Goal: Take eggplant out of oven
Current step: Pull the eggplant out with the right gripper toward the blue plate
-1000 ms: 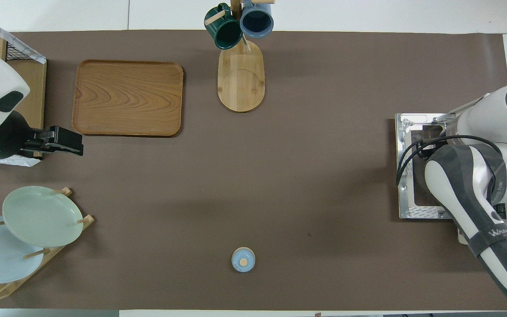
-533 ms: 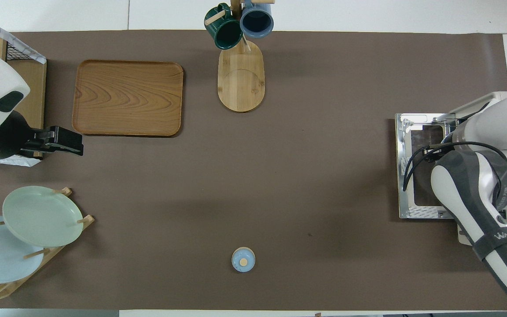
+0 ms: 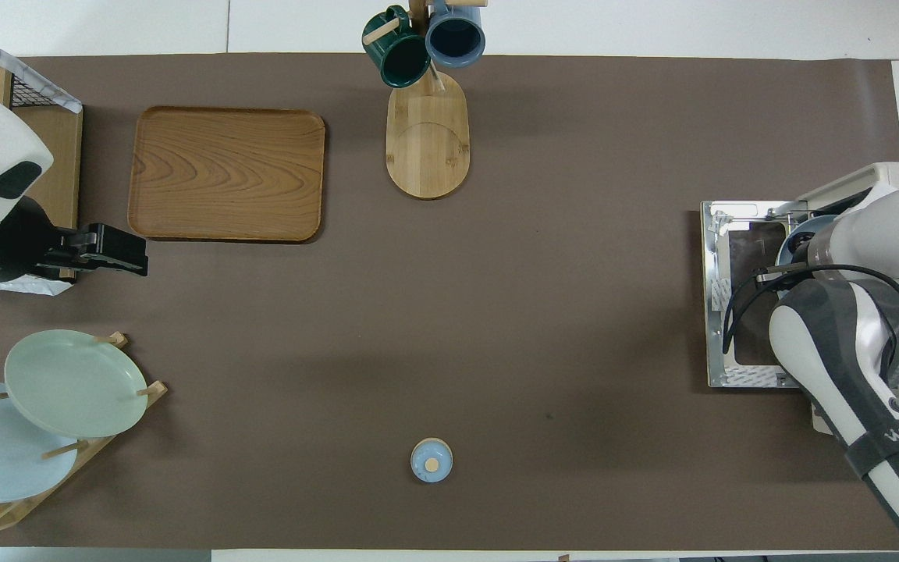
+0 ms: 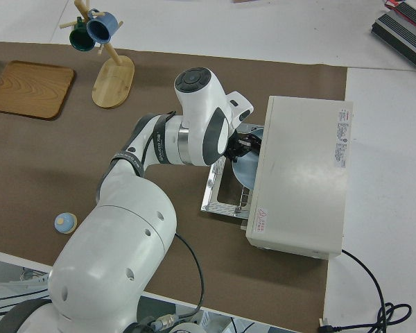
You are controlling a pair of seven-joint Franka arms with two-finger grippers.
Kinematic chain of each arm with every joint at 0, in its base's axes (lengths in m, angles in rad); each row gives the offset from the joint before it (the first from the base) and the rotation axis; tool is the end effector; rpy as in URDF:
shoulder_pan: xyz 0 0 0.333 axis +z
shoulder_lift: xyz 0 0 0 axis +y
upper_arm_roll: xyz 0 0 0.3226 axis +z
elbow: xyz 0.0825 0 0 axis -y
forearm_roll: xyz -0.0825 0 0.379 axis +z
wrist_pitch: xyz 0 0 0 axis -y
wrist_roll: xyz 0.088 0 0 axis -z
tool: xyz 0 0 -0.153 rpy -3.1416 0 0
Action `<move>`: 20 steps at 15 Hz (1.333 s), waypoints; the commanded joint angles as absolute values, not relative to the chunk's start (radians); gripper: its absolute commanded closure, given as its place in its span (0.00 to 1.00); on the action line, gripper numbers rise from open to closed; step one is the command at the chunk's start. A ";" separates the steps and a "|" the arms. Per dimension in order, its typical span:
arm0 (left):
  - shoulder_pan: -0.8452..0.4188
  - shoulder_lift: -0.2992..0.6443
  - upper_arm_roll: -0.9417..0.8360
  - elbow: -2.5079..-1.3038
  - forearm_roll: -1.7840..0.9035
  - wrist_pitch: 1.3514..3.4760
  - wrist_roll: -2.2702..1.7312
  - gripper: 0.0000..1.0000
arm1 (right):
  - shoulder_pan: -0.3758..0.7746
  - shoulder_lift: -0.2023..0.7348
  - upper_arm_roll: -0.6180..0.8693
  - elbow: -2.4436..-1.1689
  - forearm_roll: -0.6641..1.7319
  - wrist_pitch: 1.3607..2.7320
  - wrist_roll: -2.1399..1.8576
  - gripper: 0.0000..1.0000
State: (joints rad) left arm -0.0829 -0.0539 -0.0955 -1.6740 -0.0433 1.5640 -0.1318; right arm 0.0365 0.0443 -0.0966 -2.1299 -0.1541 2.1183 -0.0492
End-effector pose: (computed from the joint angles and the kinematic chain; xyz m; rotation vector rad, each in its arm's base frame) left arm 0.5172 -0.1012 0.5656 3.1103 -0.0706 -0.0958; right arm 0.5337 -0.0450 0.3478 3.0078 0.1100 -0.0949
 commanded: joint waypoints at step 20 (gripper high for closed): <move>-0.071 -0.063 -0.100 -1.677 -0.029 1.549 -0.124 0.00 | 0.746 0.506 -0.038 -1.614 -0.043 2.122 0.815 1.00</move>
State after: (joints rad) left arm -0.0829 -0.0539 -0.0954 -1.6740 -0.0433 1.5621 -0.1318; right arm 0.7623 0.5610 -0.0505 -1.5487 -0.0956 2.0870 0.7874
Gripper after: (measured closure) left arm 0.000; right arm 0.974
